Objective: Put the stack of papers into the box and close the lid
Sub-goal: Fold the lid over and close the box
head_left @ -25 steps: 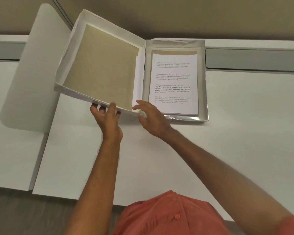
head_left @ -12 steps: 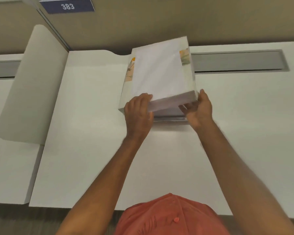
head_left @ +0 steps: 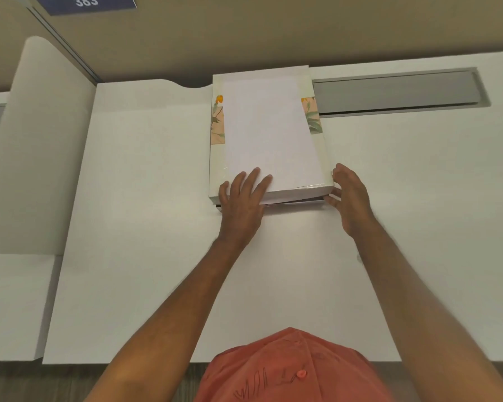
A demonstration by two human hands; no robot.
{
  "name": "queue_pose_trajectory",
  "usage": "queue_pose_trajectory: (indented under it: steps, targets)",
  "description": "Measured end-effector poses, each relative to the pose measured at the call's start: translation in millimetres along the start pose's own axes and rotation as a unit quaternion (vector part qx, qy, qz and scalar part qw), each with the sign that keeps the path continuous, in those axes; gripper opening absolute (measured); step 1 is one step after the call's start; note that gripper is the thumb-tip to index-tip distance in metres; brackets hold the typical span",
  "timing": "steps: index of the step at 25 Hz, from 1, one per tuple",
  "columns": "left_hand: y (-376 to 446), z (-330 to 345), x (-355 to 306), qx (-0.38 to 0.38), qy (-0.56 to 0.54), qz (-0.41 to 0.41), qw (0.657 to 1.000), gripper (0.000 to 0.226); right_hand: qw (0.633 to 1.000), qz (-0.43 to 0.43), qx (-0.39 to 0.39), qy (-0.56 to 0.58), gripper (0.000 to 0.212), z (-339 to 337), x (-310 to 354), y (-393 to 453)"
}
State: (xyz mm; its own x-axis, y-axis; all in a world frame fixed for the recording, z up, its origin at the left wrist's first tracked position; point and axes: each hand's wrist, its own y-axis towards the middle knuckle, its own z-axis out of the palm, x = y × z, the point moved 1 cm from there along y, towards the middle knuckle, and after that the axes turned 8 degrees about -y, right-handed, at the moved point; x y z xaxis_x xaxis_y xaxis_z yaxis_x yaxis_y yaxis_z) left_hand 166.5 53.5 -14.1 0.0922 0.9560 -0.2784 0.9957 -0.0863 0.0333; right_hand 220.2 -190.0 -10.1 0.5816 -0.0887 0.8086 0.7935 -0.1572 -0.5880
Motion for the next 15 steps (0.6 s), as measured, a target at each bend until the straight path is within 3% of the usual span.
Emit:
queue_pose_trajectory:
  steps: [6, 10, 15]
  targets:
    - [-16.3, -0.5, 30.3, 0.004, -0.082, -0.144, 0.986, 0.075, 0.988, -0.027, -0.027, -0.152, 0.043, 4.6, -6.3, 0.5]
    - [-16.3, -1.5, 34.5, -0.005, -0.127, -0.127, 0.984, 0.080, 0.971, -0.041, -0.031, -0.232, 0.050, 11.8, -6.9, 0.4]
    - [-20.1, 3.1, 35.9, 0.014, -0.117, -0.124, 0.985, 0.077, 0.956, -0.066, -0.038, -0.282, 0.043, 7.5, -13.3, 4.9]
